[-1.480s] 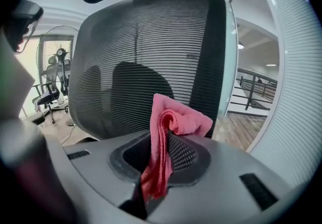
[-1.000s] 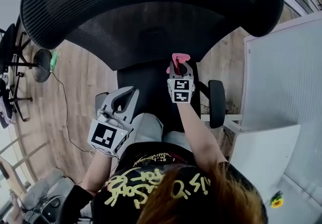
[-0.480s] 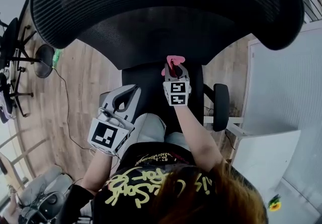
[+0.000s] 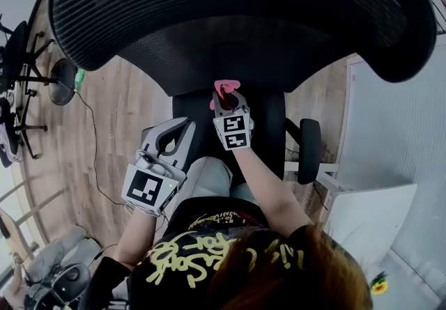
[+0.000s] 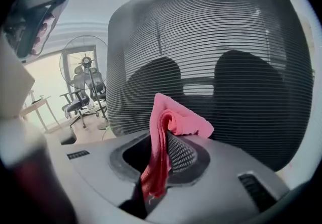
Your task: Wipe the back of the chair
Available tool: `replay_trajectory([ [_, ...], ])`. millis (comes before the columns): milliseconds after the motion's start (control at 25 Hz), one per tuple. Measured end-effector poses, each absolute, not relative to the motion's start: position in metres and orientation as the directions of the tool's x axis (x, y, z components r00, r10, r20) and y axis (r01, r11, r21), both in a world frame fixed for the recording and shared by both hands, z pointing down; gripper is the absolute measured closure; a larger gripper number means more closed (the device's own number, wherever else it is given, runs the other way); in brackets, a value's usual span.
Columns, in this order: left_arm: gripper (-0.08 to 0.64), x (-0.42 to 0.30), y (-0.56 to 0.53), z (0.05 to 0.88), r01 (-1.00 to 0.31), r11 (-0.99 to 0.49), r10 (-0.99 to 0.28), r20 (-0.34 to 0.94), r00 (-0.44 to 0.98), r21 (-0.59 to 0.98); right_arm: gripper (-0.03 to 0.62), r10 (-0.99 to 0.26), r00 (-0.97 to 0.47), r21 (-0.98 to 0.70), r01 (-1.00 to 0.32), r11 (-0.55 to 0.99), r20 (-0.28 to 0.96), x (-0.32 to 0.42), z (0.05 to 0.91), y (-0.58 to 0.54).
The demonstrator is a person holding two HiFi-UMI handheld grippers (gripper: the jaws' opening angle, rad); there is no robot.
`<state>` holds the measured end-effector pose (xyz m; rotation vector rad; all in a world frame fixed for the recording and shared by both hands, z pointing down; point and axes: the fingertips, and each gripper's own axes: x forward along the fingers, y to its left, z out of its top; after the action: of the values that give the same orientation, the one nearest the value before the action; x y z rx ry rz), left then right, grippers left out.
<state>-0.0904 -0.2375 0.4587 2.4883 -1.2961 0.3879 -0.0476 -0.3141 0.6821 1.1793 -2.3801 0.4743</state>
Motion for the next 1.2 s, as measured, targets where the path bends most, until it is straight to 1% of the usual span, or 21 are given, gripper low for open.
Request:
replay_trajectory([
  [120,0.571,-0.097,-0.240,0.464,-0.836,-0.529,-0.744,0.396,0.539,0.145,0.531,-0.637,-0.566,-0.112,-0.787,0.607,0.523,-0.061,0.683,-0.311],
  [280,0.571,-0.099,-0.239,0.464,-0.831,-0.537,-0.752,0.365,0.549,0.143,0.531,-0.596,-0.608,-0.120,-0.745,0.656,0.524,-0.083,0.682,-0.305],
  [480,0.571,-0.104,-0.239,0.465,-0.836,-0.531,-0.755,0.369,0.542,0.142,0.531,-0.542,-0.634,-0.113,-0.701,0.705,0.552,-0.103,0.682,-0.298],
  [680,0.571,-0.115,-0.242,0.463,-0.848,-0.512,-0.771,0.363,0.524,0.135,0.531,-0.462,-0.690,-0.148,-0.630,0.762,0.557,-0.125,0.683,-0.290],
  [1200,0.571,-0.139,-0.239,0.462,-0.874,-0.469,-0.794,0.372,0.480,0.127,0.531,-0.334,-0.713,-0.117,-0.503,0.857,0.616,-0.175,0.686,-0.272],
])
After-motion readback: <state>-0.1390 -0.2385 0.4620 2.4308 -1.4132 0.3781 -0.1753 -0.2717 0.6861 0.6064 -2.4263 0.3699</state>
